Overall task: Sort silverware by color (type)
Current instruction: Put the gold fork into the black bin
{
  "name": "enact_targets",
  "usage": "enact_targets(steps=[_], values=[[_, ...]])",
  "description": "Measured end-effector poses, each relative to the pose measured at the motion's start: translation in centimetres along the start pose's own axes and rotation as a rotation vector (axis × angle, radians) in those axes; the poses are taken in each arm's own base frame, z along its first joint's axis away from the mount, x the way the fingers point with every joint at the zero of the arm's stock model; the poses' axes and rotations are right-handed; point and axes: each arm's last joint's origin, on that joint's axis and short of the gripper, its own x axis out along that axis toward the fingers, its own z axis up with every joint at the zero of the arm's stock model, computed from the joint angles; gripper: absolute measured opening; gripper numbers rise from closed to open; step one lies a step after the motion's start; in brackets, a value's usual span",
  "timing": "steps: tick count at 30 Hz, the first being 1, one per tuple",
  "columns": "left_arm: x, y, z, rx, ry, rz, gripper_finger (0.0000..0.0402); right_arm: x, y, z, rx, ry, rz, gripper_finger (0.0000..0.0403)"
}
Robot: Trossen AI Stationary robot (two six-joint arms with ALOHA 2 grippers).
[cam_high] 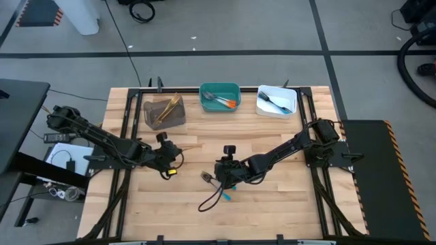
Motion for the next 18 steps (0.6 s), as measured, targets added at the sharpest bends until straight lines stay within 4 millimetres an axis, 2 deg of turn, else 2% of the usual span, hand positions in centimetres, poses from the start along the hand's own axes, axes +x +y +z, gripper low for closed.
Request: enact_targets(steps=[11,18], values=[[-0.3,0.3,0.4,0.102,-0.045,0.058,0.0024,0.3,-0.4,0.7,-0.022,-0.059,-0.010,0.0083],[0.2,1.3,0.3,0.136,-0.033,0.126,0.0024,0.0,-0.1,0.7,-0.057,-0.063,0.004,0.0083]])
